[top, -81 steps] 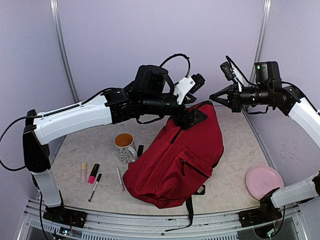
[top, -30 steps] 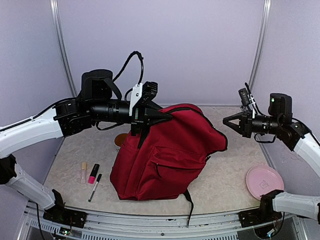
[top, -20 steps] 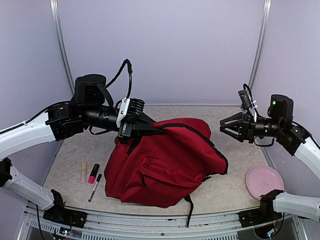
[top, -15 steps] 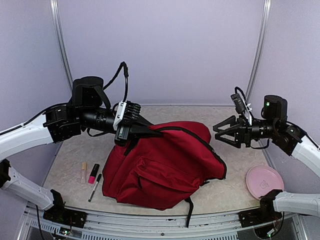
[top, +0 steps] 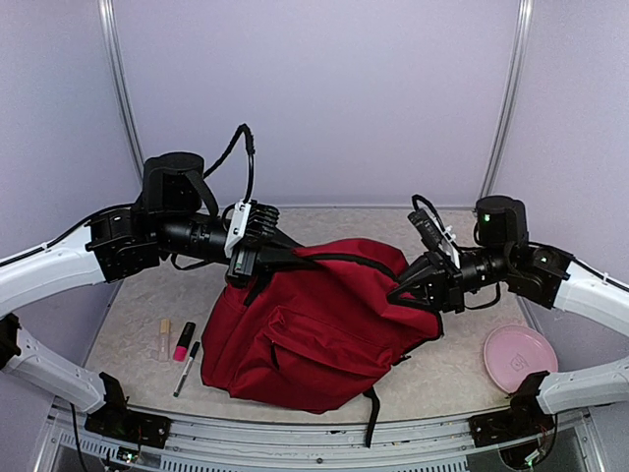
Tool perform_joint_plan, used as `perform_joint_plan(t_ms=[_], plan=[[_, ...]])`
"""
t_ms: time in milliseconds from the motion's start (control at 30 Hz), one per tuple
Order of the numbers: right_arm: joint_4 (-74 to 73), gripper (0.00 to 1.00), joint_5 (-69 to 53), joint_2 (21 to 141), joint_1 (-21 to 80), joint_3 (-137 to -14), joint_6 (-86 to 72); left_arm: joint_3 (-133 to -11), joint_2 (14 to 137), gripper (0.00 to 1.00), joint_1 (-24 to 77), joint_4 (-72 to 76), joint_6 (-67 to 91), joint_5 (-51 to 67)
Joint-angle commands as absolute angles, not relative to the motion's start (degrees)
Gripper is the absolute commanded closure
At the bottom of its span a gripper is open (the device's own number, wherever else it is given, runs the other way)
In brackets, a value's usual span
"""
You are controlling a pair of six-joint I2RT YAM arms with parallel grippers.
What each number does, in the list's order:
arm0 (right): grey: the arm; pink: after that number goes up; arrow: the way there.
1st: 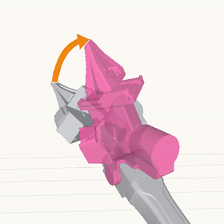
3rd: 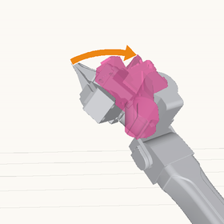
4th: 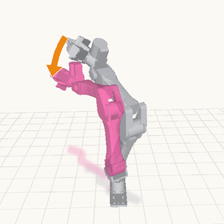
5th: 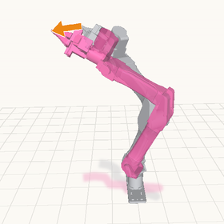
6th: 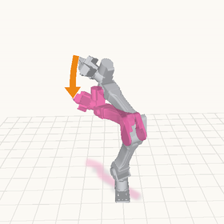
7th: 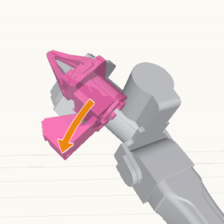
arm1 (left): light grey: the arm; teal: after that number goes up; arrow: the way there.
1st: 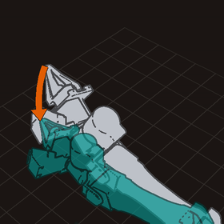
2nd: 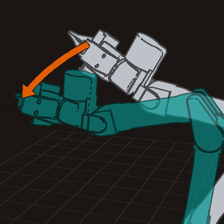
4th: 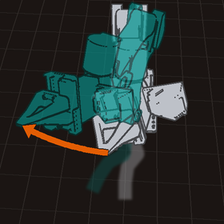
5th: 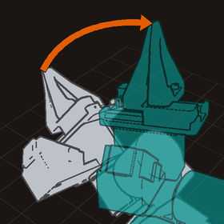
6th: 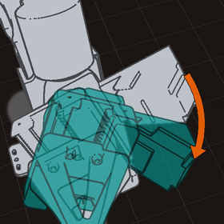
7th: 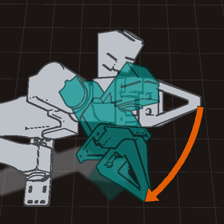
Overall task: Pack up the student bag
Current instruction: Zip the upper front pocket of the student bag, then pass from the left arm to the right, then pass from the right arm to the left
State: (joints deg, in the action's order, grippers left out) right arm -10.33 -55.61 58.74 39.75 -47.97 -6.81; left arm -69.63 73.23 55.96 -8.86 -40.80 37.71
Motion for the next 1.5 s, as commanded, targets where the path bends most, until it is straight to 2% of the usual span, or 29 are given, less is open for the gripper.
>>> perform_joint_plan(t_ms=[0,133,233,400,500,600,700,800,967,1100,1200,1267,1467], plan=[[-7.5,1.0,-49.4,56.0,40.2,-50.8,-6.2,-68.9,72.6,1.0,55.8,-8.3,-41.4,36.1],[-2.9,1.0,-45.0,51.8,40.2,-51.3,-7.9,-67.9,72.3,1.0,55.7,-7.8,-40.8,34.1],[-6.3,1.0,-40.4,51.5,40.3,-54.9,-5.5,-68.3,73.5,1.0,55.7,-6.2,-39.1,31.1],[-19.6,1.0,-27.3,54.6,40.3,-69.7,4.6,-78.3,82.4,1.0,55.7,-6.2,-34.4,24.3],[-25.1,1.0,-19.5,57.3,40.2,-80.8,9.1,-84.7,87.7,1.0,56.0,-4.3,-31.0,25.3],[-26.9,1.0,-13.3,59.1,40.2,-89.5,12.3,-85.4,89.8,1.0,56.3,3.3,-27.5,26.3],[-26.9,1.0,-14.0,60.0,40.3,-90.5,15.3,-84.8,92.4,0.98,55.1,9.6,-24.0,24.2],[-23.9,1.0,-19.9,59.8,40.3,-83.2,15.7,-85.4,95.4,0.77,52.4,8.6,-21.3,24.8],[-16.6,1.0,-20.3,57.6,40.4,-65.7,13.4,-80.1,93.3,0.27,50.4,2.0,-25.3,27.9],[-10.7,1.0,-20.3,53.3,41.2,-54.4,9.3,-73.8,85.4,0.04,51.5,-2.6,-30.2,27.0],[-7.9,1.0,-23.1,50.4,41.9,-49.9,6.7,-73.4,82.2,0.01,54.3,-5.4,-33.6,24.5],[-7.8,1.0,-25.7,49.8,42.3,-49.6,5.3,-75.7,83.0,0.01,57.5,-8.1,-36.9,18.6],[-10.8,1.0,-32.6,51.3,42.4,-52.1,2.8,-88.3,92.8,0.01,62.2,-17.7,-42.6,13.6]])
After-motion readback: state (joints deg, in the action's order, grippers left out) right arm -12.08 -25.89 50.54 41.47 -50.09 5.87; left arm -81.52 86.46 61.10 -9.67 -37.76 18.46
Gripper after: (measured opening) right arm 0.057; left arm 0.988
